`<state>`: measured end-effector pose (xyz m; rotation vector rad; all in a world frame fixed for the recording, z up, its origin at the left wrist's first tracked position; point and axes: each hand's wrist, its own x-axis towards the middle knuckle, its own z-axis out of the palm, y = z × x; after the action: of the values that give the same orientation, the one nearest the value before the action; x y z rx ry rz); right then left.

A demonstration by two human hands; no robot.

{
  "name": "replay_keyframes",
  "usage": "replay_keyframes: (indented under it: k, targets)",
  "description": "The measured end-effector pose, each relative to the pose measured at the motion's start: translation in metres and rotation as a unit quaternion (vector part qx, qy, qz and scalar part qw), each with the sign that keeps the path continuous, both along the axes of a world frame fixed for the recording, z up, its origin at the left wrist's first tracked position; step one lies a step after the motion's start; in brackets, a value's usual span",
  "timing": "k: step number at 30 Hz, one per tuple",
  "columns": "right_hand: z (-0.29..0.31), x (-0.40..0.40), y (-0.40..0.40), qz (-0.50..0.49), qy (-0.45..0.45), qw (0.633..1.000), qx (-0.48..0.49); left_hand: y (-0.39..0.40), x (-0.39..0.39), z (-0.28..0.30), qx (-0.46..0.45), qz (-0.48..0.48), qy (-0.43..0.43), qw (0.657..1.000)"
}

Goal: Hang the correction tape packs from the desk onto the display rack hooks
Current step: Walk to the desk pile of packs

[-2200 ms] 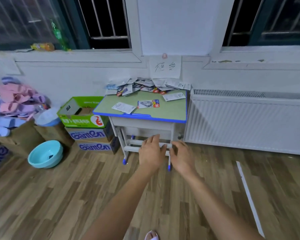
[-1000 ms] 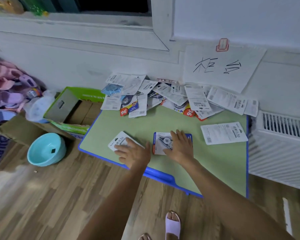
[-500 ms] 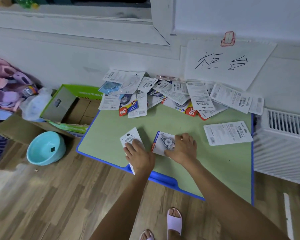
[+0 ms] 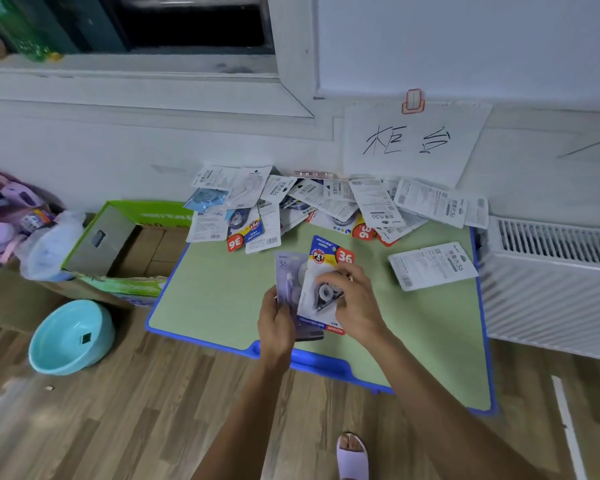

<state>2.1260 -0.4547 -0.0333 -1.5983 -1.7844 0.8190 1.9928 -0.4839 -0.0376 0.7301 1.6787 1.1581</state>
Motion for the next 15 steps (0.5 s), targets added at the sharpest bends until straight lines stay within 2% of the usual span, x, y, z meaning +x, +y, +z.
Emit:
replay_keyframes:
  k: [3,6,11,15]
  targets:
    - [0.011,-0.005,-0.015,-0.029,0.054,0.998,0.017,-0.002,0.005,0.007,0.020,-0.008,-0.047,0.999]
    - [0.014,-0.007,-0.034,-0.072,0.030,0.997,0.007,-0.006,0.006,0.010,0.020,-0.016,-0.070,0.997]
    - [0.022,-0.009,-0.077,-0.189,0.004,0.979,0.079,-0.031,0.011,0.023,0.054,-0.124,-0.035,0.990]
    - [0.027,-0.004,-0.116,-0.316,0.029,0.948,0.033,-0.055,0.018,0.029,0.058,-0.182,-0.041,0.981]
